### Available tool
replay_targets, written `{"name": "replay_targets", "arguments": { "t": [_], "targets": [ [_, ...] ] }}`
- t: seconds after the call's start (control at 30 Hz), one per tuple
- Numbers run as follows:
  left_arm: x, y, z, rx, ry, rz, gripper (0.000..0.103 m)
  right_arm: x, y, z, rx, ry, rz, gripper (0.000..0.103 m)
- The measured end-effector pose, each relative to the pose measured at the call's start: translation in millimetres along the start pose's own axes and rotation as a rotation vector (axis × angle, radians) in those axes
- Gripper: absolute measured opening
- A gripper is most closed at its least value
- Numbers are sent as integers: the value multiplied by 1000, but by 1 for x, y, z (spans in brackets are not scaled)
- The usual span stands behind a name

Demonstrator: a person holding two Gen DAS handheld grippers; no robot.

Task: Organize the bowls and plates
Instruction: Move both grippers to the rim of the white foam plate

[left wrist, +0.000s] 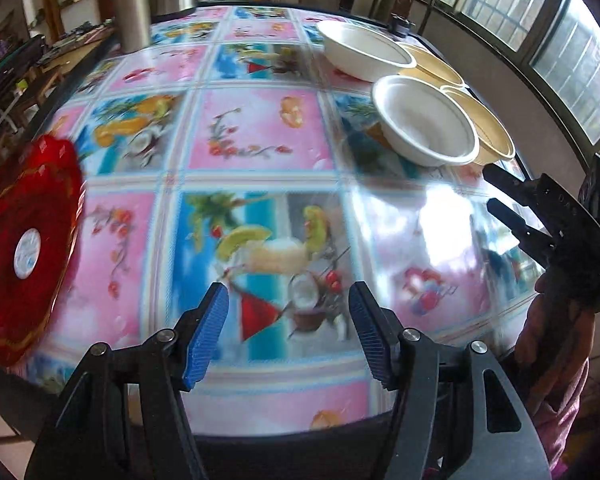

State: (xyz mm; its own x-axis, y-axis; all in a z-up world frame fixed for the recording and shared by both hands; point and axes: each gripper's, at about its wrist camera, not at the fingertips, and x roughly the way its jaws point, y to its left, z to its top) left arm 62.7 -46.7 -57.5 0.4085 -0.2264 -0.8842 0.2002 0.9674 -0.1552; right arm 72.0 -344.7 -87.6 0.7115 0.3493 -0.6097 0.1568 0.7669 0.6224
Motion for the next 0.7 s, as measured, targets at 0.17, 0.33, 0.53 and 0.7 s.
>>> {"name": "replay_targets", "arguments": {
  "t": [0.17, 0.33, 0.53, 0.7],
  "targets": [
    [-1, -11, 44, 5, -29, -46, 62, 5, 8, 22, 50, 45, 86, 67],
    [-4, 3, 76, -69, -57, -77, 64, 11, 7, 38, 86, 45, 114, 67],
    [14, 19, 98, -177, -21, -130, 70, 20, 2, 41, 95, -5, 103, 67],
    [46, 12, 120, -269, 41, -254, 70, 34, -17, 42, 171, 35, 149, 68]
  ]
}}
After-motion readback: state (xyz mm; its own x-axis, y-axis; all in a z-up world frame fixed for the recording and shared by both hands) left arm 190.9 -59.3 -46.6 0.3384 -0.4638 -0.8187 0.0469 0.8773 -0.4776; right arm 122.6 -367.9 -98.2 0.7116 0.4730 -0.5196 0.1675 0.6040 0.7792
